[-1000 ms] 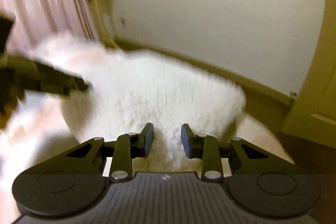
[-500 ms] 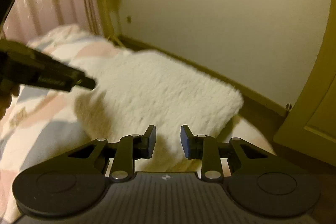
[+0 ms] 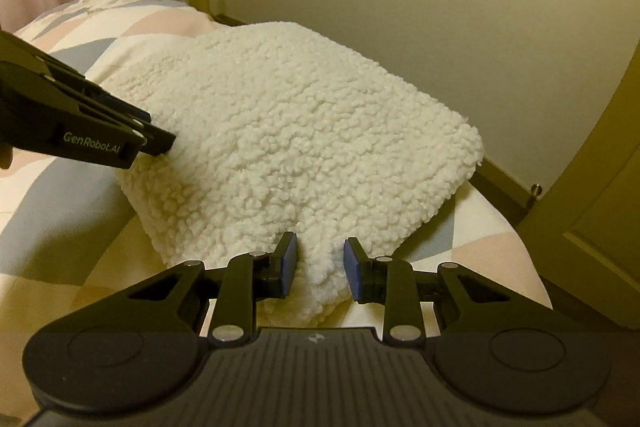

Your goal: Fold clothes

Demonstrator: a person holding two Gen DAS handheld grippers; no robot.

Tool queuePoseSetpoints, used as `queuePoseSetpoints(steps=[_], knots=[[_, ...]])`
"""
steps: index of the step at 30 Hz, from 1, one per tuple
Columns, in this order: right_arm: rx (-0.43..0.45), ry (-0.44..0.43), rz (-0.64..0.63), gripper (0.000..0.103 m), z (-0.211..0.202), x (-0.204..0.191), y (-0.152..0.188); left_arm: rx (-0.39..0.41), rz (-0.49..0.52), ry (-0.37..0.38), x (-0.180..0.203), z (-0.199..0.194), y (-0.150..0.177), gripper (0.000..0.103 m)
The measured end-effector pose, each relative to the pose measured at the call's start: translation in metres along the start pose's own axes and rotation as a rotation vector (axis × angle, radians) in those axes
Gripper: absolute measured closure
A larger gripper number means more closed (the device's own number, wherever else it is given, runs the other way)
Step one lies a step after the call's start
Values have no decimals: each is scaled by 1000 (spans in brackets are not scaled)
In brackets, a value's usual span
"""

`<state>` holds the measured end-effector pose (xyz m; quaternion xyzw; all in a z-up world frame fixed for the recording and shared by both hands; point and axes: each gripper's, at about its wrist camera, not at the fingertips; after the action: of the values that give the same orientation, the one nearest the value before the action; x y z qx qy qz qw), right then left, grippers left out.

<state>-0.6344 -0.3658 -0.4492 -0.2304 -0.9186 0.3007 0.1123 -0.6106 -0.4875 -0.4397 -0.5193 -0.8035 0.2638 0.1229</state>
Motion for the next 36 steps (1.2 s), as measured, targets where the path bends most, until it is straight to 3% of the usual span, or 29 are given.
queuePoseSetpoints(steps=[4,7,8,13,17,21,26,31,33,36], knots=[[50,-35,101,69,-24,19,-5,-1,-45,-5,-5,-19,-1,77],[111,-64,203,58,-66,30,-1,1,-86,-4,-8,-47,5,72],[117,-66,226,57,-78,32,3,1,-100,-3,-9,-57,7,67],[90,-81,353,52,-135,28,35,-41,-173,-27,-9,-121,40,62],[98,-97,446,35,-189,19,48,-48,-254,-39,-11,-189,65,46],[144,-105,430,18,-253,2,45,13,-252,-67,-6,-269,83,37],[173,-96,409,8,-324,-19,46,79,-221,-124,1,-356,103,25],[178,-98,405,3,-380,-36,57,128,-209,-161,9,-426,123,21],[174,-83,395,2,-398,-42,62,145,-203,-181,13,-444,132,10],[172,-57,383,2,-424,-52,69,166,-201,-207,20,-470,145,9]])
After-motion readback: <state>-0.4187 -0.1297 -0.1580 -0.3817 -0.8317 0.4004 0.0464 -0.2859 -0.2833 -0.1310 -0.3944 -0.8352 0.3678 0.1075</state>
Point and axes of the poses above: each gripper's, at about its wrist camera, not at the fingertips, and z roughly the way its jaws point, x to its right, y to its underside, and after that the axes turned 3 degrees about -x, right-handed
